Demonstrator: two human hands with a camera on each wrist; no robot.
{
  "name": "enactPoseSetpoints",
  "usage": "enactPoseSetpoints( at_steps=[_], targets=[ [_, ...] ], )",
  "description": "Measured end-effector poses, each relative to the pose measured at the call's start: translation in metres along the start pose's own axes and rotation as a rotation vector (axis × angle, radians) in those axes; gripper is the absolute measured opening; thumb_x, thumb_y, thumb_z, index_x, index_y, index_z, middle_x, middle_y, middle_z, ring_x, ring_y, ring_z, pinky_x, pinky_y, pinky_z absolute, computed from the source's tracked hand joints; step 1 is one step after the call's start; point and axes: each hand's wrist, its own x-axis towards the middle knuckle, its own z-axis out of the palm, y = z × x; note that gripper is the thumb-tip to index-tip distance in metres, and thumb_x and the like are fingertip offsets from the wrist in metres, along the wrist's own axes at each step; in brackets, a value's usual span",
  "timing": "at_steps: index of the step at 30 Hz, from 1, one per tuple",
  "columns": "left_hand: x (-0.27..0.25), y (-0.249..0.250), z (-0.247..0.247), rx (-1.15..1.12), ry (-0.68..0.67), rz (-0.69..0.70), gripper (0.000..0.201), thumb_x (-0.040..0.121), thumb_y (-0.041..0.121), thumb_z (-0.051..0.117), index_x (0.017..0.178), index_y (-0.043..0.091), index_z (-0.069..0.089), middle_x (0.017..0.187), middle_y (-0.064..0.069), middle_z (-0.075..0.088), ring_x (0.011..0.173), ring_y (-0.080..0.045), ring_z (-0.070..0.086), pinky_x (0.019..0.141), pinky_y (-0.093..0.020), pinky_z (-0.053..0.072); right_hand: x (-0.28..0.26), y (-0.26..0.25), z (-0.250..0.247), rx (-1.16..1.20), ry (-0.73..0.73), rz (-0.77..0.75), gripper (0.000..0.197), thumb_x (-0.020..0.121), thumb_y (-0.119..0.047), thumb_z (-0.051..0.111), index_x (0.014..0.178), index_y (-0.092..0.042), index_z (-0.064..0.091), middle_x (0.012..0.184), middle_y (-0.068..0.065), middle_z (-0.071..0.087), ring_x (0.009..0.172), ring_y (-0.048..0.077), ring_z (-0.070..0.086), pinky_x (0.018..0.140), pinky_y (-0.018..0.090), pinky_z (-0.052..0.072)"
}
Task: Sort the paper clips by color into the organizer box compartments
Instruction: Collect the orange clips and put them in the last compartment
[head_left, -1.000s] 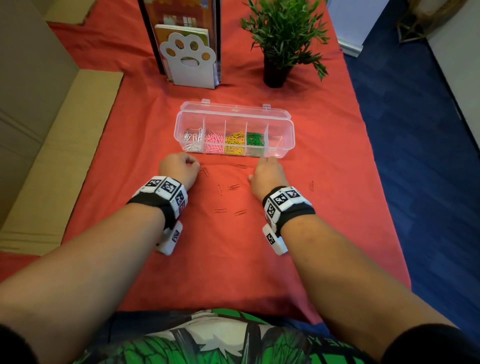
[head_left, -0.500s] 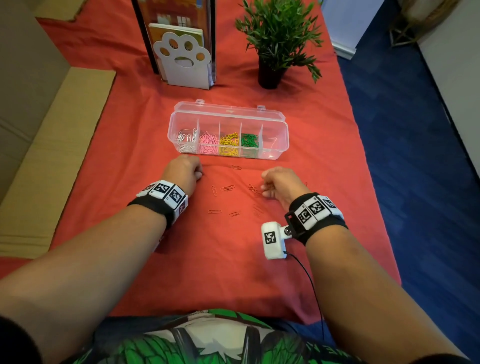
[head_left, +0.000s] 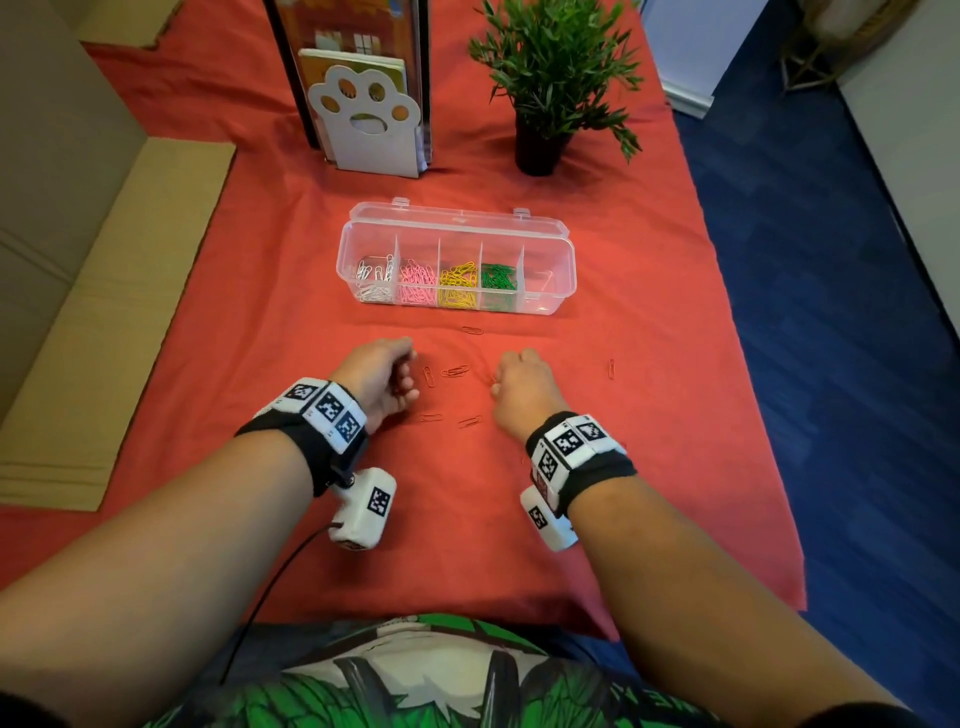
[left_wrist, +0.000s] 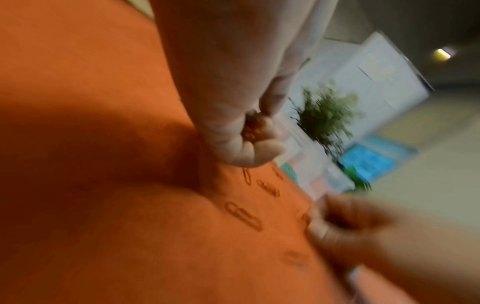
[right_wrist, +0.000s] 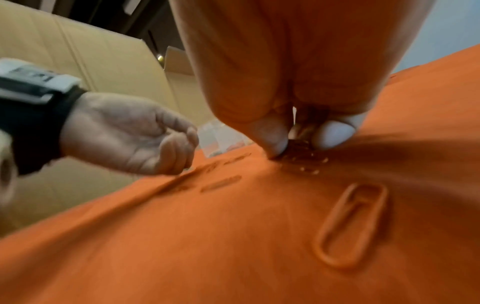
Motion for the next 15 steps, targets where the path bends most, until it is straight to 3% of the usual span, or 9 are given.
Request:
enactPoseSetpoints(
  at_steps=[3, 4, 6, 9, 12, 15],
  targets=[
    [0.007, -0.009, 0.002, 0.649, 0.091, 0.373, 0.015, 0.087, 0.032, 0.059, 0.079, 0.02, 0.064, 0.07, 0.002, 0.057, 0.055, -0.009, 0.051, 0.061, -0.024, 0.042, 0.001, 0.004, -0.011, 0.245, -0.05, 0.08, 0.01, 0.09, -0.012, 0.049, 0.096, -0.01, 0.057, 0.1, 0.011, 0.059, 0.093, 0.026, 0.055, 0.083, 0.029, 0.041],
    [0.008, -0.011, 0.002, 0.865, 0.094, 0.467, 0.014, 0.085, 0.031, 0.062, 0.09, 0.019, 0.067, 0.076, 0.001, 0.062, 0.067, -0.014, 0.056, 0.069, -0.024, 0.041, 0.002, 0.007, -0.014, 0.356, -0.074, 0.117, 0.007, 0.09, -0.012, 0.05, 0.086, -0.016, 0.055, 0.087, 0.004, 0.058, 0.08, 0.02, 0.054, 0.074, 0.027, 0.041],
    [0.011, -0.017, 0.001, 1.158, 0.103, 0.587, 0.027, 0.082, 0.028, 0.065, 0.107, 0.02, 0.067, 0.096, -0.006, 0.065, 0.091, -0.024, 0.06, 0.083, -0.028, 0.042, 0.001, 0.011, -0.017, 0.644, -0.108, 0.206, 0.02, 0.091, -0.008, 0.049, 0.076, -0.022, 0.05, 0.071, -0.002, 0.051, 0.062, 0.011, 0.046, 0.056, 0.024, 0.039],
    [0.01, -0.023, 0.003, 1.228, 0.128, 0.694, 0.02, 0.082, 0.021, 0.063, 0.101, 0.013, 0.067, 0.099, -0.015, 0.059, 0.095, -0.033, 0.058, 0.084, -0.035, 0.046, -0.008, 0.016, -0.023, 1.082, -0.161, 0.317, 0.025, 0.093, 0.0, 0.041, 0.081, -0.019, 0.053, 0.067, -0.001, 0.047, 0.053, 0.008, 0.041, 0.039, 0.014, 0.033],
    [0.01, -0.028, 0.006, 1.227, 0.103, 0.677, 0.012, 0.086, 0.016, 0.057, 0.091, 0.006, 0.063, 0.1, -0.018, 0.055, 0.094, -0.034, 0.055, 0.085, -0.036, 0.042, -0.019, 0.023, -0.033, 1.453, -0.239, 0.387, 0.025, 0.091, -0.004, 0.035, 0.084, -0.01, 0.058, 0.067, 0.002, 0.045, 0.056, 0.012, 0.044, 0.043, 0.018, 0.04],
    [0.011, -0.027, 0.006, 1.101, 0.098, 0.646, 0.011, 0.088, 0.013, 0.053, 0.088, 0.005, 0.06, 0.099, -0.018, 0.055, 0.095, -0.032, 0.053, 0.087, -0.032, 0.038, -0.028, 0.028, -0.037, 1.563, -0.256, 0.465, 0.025, 0.087, -0.014, 0.037, 0.076, -0.005, 0.058, 0.067, 0.005, 0.047, 0.058, 0.016, 0.049, 0.045, 0.023, 0.044]
  ],
)
